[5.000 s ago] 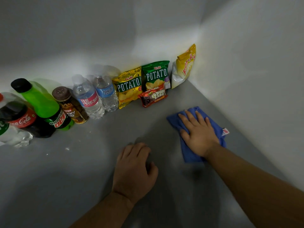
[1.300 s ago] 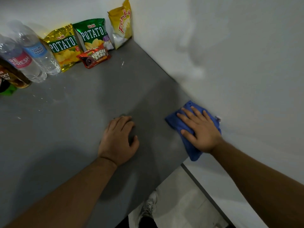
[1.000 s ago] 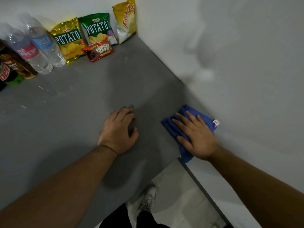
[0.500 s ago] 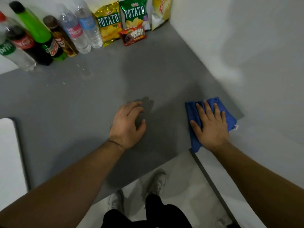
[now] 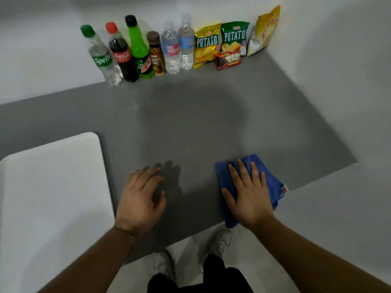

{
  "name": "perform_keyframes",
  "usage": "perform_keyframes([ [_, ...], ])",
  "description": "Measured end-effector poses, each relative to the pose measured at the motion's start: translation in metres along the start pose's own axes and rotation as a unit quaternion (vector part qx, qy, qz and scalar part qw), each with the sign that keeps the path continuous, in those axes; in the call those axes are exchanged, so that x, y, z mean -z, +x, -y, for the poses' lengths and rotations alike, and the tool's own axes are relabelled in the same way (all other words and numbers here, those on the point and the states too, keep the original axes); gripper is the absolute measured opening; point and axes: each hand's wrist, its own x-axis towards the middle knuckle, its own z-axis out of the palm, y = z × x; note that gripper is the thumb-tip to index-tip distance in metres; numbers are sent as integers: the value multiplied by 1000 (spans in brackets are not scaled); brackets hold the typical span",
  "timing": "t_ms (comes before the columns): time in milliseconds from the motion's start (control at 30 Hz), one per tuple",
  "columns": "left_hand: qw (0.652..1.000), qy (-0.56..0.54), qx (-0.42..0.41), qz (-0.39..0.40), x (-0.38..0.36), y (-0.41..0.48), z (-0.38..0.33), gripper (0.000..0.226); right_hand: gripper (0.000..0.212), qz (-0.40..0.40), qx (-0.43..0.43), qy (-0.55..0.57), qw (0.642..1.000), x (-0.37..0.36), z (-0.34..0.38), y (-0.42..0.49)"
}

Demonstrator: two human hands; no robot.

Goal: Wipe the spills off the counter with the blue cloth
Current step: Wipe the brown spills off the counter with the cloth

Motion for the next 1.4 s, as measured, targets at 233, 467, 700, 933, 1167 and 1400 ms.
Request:
perform_keyframes([
  [233, 999, 18, 32, 10, 31, -38, 48, 38, 76, 9, 23, -24, 999, -16, 95, -18],
  [467, 1000, 8, 7, 7, 38, -66, 68, 32, 76, 22, 51, 2, 998, -29, 173, -24],
  [700, 1000, 4, 4, -19, 35, -76, 40, 31, 67, 70, 76, 60, 993, -30, 232, -12],
  [933, 999, -20, 37, -26, -15, -67, -31, 52, 47, 61, 61, 459, 884, 11, 159, -14],
  [1167, 977, 132, 140, 96, -57, -45, -30, 81, 32, 4, 143, 347, 927, 37, 114, 23],
  [1400, 973, 150, 146, 95, -54, 1, -3, 80, 35, -27, 107, 178, 978, 51, 88, 88],
])
